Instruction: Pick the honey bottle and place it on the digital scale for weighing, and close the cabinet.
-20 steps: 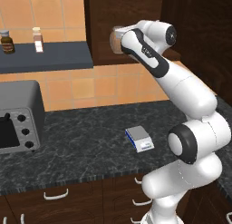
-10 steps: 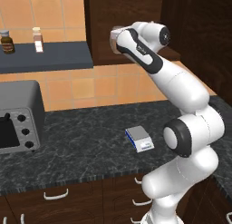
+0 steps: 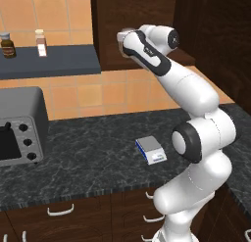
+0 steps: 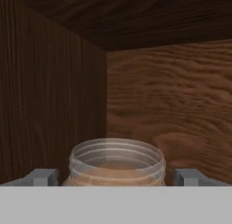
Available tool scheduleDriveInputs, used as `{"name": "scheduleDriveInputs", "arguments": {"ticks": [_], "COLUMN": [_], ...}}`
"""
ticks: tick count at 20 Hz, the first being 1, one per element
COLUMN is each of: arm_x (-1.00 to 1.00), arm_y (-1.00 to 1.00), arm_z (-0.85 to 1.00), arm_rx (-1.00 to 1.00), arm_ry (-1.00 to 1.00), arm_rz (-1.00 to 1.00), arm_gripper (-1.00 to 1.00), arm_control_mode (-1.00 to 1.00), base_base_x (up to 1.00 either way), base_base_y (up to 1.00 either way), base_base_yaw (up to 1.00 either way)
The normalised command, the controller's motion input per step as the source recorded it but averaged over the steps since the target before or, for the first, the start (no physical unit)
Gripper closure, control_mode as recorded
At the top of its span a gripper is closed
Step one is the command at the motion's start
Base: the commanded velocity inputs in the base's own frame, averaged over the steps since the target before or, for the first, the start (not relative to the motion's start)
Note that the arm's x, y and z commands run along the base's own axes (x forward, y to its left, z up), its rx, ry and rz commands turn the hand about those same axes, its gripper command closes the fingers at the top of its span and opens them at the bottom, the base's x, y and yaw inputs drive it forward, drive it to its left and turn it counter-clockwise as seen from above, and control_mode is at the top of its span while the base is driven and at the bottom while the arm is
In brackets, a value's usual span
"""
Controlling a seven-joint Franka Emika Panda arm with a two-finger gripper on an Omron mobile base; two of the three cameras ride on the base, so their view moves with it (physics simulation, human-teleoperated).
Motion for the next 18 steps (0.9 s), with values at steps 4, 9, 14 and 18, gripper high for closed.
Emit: {"name": "scheduleDriveInputs", "arguments": {"ticks": [4, 9, 14, 18], "arm_x": [0.13, 0.16, 0.03, 0.06], "arm_y": [0.01, 0.02, 0.0, 0.19], "arm_z": [0.0, 0.0, 0.0, -0.15], "arm_rx": [0.0, 0.0, 0.0, 0.0], "arm_ry": [0.07, 0.12, 0.1, 0.12], "arm_rz": [0.0, 0.0, 0.0, 0.0], "arm_gripper": [-1.0, -1.0, -1.0, 1.0], "arm_control_mode": [-1.0, -1.0, -1.0, -1.0], "base_base_x": [0.0, 0.0, 0.0, 0.0], "base_base_y": [0.0, 0.0, 0.0, 0.0], "base_base_yaw": [0.0, 0.0, 0.0, 0.0]}}
